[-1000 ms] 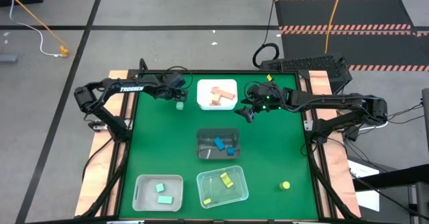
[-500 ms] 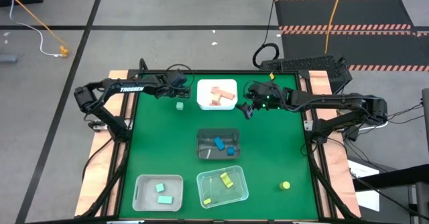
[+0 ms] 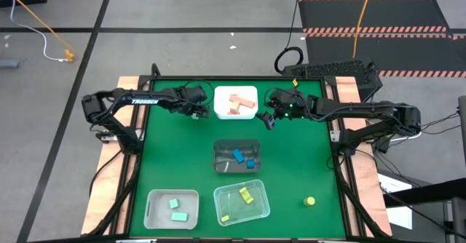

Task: Sort & place blocks by color
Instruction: Put the light blue block into the gray bin

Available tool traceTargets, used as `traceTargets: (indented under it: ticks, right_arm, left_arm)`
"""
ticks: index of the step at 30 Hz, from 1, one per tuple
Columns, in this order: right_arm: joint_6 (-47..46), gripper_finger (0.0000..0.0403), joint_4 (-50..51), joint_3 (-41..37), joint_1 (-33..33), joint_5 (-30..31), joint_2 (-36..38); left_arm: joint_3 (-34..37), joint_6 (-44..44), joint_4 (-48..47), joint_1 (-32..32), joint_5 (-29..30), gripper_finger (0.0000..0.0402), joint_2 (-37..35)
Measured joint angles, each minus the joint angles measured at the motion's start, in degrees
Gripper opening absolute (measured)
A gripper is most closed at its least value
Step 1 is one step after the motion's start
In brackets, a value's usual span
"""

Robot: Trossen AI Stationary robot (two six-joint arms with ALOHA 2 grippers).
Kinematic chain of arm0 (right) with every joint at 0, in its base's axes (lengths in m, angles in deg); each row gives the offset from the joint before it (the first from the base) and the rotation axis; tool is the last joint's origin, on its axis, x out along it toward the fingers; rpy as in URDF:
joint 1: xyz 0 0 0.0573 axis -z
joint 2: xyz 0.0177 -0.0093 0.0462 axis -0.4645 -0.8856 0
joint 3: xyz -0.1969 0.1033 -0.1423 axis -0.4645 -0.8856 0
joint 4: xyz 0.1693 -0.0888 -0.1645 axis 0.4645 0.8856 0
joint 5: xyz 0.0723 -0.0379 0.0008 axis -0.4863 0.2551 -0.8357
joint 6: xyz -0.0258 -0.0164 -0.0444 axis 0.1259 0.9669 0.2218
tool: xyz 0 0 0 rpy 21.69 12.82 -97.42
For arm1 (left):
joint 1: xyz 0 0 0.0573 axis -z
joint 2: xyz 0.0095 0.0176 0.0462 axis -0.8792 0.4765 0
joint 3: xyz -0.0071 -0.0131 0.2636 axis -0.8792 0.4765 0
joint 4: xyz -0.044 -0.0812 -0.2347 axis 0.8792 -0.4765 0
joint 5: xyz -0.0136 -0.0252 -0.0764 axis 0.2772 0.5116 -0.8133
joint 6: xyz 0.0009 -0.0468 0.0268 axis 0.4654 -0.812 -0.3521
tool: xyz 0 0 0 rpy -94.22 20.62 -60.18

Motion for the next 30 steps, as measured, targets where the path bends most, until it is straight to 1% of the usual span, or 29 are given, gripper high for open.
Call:
traceTargets:
  ticks: [5,10,17,24,30]
  right_arm:
    - [0.00,0.0338,0.00,0.00,0.00,0.00,0.00]
    - [-1.38,0.0338,0.00,0.00,0.00,-0.02,0.00]
    - [-3.02,0.0338,0.00,0.00,0.00,-0.04,0.00]
    - [-3.04,0.0338,0.01,0.00,0.00,-0.04,0.00]
    - [-3.04,0.0338,0.00,0.00,-0.02,-0.04,0.00]
  left_arm:
    - [-0.02,-0.38,-0.05,1.28,0.46,0.0230,0.00]
    - [-0.02,-2.23,-2.25,1.98,0.52,0.0230,0.00]
    - [-0.02,-2.70,-2.31,2.04,4.15,0.0230,0.00]
    - [0.06,-2.72,-2.69,2.16,3.59,0.0230,0.00]
    - [2.15,-3.55,-2.65,2.16,2.39,0.0230,0.00]
